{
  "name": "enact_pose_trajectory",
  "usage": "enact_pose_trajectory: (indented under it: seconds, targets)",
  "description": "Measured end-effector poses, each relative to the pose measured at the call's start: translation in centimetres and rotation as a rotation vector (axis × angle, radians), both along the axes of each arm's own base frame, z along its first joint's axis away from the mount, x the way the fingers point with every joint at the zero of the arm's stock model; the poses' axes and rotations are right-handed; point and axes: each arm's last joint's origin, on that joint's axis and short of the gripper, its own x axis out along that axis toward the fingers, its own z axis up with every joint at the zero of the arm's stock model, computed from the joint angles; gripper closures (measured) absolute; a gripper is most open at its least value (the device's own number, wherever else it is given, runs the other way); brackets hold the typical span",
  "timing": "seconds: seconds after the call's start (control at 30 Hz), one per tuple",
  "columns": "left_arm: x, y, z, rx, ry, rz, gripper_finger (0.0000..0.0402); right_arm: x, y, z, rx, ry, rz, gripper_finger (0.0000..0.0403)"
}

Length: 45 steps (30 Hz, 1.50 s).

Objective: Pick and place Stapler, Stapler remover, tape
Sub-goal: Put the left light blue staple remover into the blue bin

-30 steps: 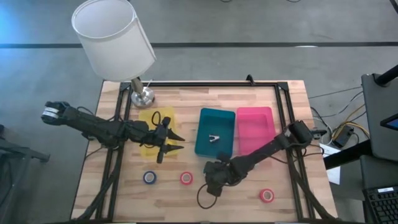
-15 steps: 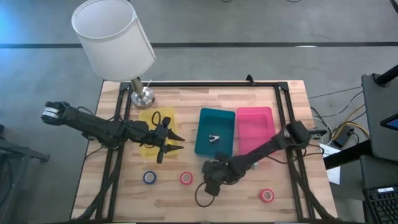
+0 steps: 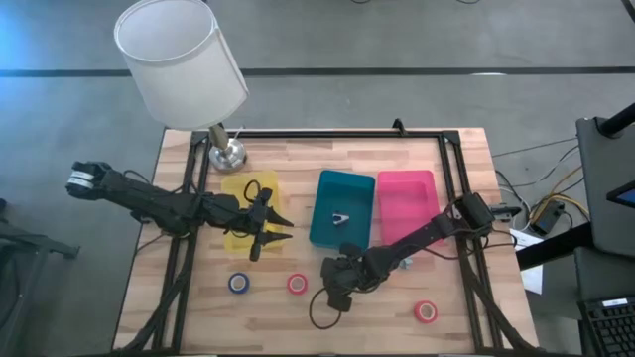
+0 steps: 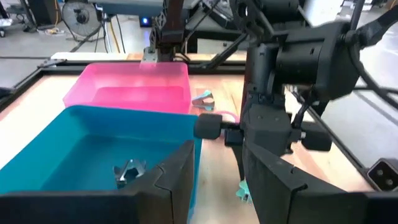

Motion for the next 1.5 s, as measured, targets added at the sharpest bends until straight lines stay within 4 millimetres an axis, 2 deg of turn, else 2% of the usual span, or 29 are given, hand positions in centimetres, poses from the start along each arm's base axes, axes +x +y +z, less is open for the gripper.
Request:
enact_pose_trajectory:
  seconds: [0.4,0.63,0.87,1.23,1.4,1.5]
  targets:
    - [0.0,0.0,-0.1,0.003,0.013,0.003,0.0261,-0.1,0.1,0.0,0.025,0.024,0.061,0.0368]
    - [0.0,0.0,-0.1,0.003,0.013,0.003,0.0261,-0.1,0.5,0.8,0.052,0.02,0.083,0.0371]
    - [0.0,0.0,-0.1,0.003,0.013,0.002,0.0261,0.7,1.5,2.9,0.069,-0.049,0.125,0.0361]
    - [0.0,0.0,-0.1,0.003,0.013,0.002,0.0261,0.3,1.5,4.1,-0.037,0.011,0.134,0.0364]
    - [0.0,0.0,-0.1,0.003,0.012,0.002,0.0261,0.2,2.4,5.7,-0.06,-0.04,0.205,0.0361]
    - [0.0,0.0,-0.1,0.003,0.012,0.002,0.0261,-0.2,2.7,6.7,-0.155,-0.086,0.239,0.0361]
